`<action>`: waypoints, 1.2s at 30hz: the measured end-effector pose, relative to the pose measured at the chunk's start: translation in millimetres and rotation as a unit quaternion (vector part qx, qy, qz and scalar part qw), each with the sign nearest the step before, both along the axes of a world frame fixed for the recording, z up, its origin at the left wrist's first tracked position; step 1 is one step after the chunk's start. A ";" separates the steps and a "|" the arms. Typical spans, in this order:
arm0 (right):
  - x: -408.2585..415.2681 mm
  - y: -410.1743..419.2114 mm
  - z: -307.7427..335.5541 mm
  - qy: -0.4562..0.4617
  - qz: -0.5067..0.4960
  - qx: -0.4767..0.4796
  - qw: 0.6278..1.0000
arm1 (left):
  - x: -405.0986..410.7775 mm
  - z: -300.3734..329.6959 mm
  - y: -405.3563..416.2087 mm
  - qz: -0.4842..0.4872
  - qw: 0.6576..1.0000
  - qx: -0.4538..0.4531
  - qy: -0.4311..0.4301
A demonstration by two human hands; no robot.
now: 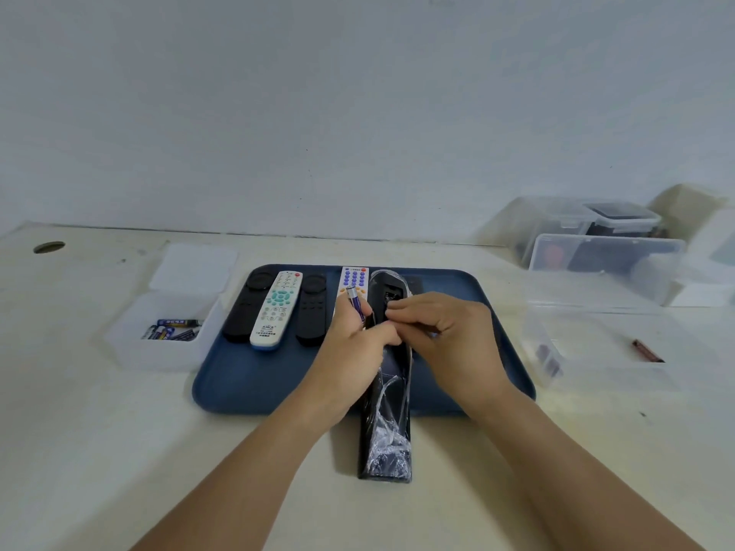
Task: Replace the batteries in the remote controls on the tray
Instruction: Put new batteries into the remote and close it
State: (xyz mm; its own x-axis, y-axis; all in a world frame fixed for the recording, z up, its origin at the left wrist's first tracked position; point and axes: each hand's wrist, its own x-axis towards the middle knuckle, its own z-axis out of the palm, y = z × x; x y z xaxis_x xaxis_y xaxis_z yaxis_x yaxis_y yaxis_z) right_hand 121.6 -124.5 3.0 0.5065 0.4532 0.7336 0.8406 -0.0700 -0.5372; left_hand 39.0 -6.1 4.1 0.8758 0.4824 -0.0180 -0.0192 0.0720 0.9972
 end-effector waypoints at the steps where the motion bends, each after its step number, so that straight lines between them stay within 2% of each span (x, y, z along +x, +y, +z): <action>1: 1.1 -0.4 -0.4 -0.004 0.003 -0.011 1.000 | 0.0 -0.1 -0.3 -0.002 1.000 -0.022 -0.005; 5: 4.8 -1.1 1.2 0.028 -0.004 -0.007 1.000 | 0.8 -3.5 -0.7 -0.004 0.999 -0.045 -0.031; 9: 4.5 -3.9 8.0 0.163 0.040 0.032 0.985 | 1.0 -4.5 1.4 -0.048 0.996 -0.051 -0.054; 13: 1.9 -4.8 7.9 0.121 0.045 0.012 0.992 | 0.9 -5.6 5.5 -0.067 0.994 -0.041 -0.073; 21: 2.3 -4.5 6.0 0.111 0.023 0.011 0.994 | 1.9 -6.0 2.6 -0.043 0.996 0.044 -0.059; 25: 2.4 -6.4 4.8 0.089 0.011 -0.006 0.996 | 3.2 -7.5 4.4 -0.069 0.994 -0.010 -0.087; 30: 2.3 -4.9 4.2 0.063 -0.012 -0.015 0.998 | 2.6 -4.0 3.5 -0.053 0.992 -0.064 -0.099; 33: 2.9 -4.7 2.2 0.057 -0.017 -0.020 0.998 | 4.3 -6.6 2.9 -0.038 0.994 -0.056 -0.091; 36: 2.1 -5.0 1.7 0.031 -0.027 -0.049 0.998 | 3.3 -3.5 2.3 -0.003 0.999 0.001 -0.050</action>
